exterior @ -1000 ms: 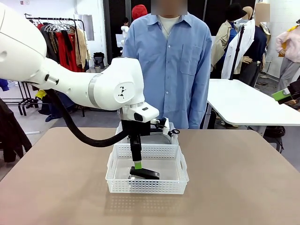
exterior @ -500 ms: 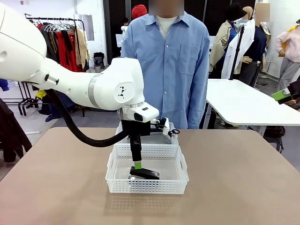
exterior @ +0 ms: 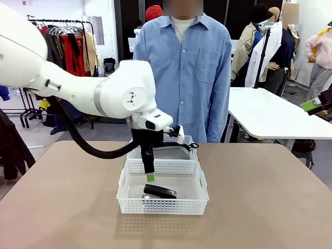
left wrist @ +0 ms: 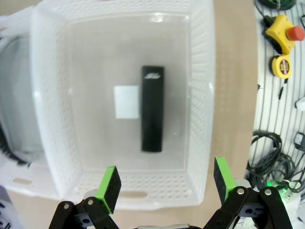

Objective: Distribute items into two baskets.
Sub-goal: Place the picked Stapler into the Organizing basket as instructed by the person.

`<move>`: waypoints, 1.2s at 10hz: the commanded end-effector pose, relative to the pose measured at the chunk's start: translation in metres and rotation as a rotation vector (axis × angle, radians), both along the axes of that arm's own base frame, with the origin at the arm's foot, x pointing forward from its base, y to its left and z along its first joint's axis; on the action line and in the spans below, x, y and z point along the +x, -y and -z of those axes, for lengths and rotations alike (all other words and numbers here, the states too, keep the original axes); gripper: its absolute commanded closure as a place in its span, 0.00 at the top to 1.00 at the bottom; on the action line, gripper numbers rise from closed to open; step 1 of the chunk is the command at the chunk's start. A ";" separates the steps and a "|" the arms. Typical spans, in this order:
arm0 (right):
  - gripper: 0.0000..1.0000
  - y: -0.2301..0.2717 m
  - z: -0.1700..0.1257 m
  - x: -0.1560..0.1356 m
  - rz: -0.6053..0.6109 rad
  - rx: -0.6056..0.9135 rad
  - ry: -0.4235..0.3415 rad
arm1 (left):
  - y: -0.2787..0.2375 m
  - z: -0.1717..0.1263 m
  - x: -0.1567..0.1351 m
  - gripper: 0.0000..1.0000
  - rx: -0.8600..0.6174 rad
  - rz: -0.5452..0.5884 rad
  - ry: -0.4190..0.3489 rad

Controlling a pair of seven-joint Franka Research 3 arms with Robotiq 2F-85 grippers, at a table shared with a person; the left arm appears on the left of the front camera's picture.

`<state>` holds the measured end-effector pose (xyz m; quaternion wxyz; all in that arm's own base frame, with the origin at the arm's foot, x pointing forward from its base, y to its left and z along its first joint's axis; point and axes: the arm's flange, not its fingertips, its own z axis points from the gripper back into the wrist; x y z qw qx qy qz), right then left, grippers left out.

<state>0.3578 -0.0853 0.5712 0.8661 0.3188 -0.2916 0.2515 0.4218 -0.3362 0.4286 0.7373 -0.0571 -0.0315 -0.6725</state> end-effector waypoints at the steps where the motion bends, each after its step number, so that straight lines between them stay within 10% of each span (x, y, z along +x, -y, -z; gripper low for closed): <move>1: 1.00 -0.001 0.000 0.000 -0.003 -0.001 0.004 | -0.042 -0.044 0.014 1.00 -0.036 -0.140 0.069; 6: 1.00 -0.001 0.000 0.000 -0.003 -0.001 0.004 | -0.178 -0.141 0.044 1.00 -0.152 -0.494 0.291; 12: 1.00 -0.001 0.000 0.000 -0.003 -0.001 0.004 | -0.315 -0.204 -0.012 1.00 -0.371 -0.758 0.480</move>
